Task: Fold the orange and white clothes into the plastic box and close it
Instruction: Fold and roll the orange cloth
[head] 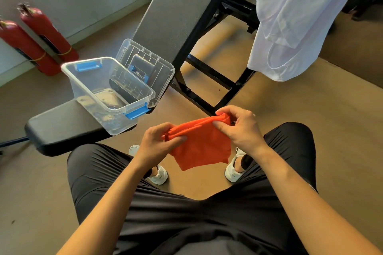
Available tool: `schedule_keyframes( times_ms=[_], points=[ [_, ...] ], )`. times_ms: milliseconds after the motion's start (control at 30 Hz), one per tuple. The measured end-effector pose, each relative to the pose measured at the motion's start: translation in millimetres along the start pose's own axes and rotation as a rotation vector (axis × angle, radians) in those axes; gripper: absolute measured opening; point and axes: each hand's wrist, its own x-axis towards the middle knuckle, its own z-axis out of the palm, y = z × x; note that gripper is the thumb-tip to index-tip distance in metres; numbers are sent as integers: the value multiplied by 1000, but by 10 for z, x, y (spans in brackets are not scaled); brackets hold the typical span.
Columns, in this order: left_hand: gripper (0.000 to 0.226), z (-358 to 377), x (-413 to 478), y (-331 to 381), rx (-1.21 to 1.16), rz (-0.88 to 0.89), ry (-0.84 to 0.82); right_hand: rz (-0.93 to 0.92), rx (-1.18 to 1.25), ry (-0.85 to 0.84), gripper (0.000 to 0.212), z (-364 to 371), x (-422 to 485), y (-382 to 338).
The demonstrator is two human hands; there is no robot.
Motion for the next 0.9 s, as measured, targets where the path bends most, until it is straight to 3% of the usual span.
schedule_keyframes(
  times_ms=[167,267,367,500,800,900],
  points=[
    [28,67,118,-81,30,-89,183,-36,-215,-70,23,84,-44,40],
    [30,87,215,-102,176,-81,274,-142,-161,-277,40,142,-81,-22],
    [29,61,324,-121,200,-74,230,-193,-219,-512,51,205,-114,-65],
    [28,-49,411,-181,156,-40,115,-130,-309,-610,50,152,-94,-98],
    [32,-93,298,-153,134,106,-24,18,-372,-450,49,159,-51,-86],
    [36,-31,191,-98,125,158,4,64,-306,-382,51,199,-66,-113]
  ],
)
